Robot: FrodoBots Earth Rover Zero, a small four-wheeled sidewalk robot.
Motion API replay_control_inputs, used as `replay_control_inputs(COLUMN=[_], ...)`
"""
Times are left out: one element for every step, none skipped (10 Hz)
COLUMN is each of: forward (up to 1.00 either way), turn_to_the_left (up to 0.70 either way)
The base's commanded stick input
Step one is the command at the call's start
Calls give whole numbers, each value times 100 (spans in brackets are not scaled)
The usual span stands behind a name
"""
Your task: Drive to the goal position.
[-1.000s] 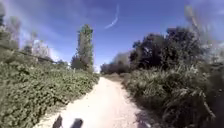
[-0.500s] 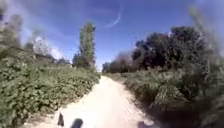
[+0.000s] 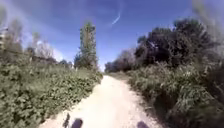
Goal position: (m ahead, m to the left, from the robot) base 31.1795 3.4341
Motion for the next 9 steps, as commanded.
replay_control_inputs(forward=[70,70,70,70,70,70,70,70,70], turn_to_the_left=[-22,-35,-35,-28,-15,0,0,0,0])
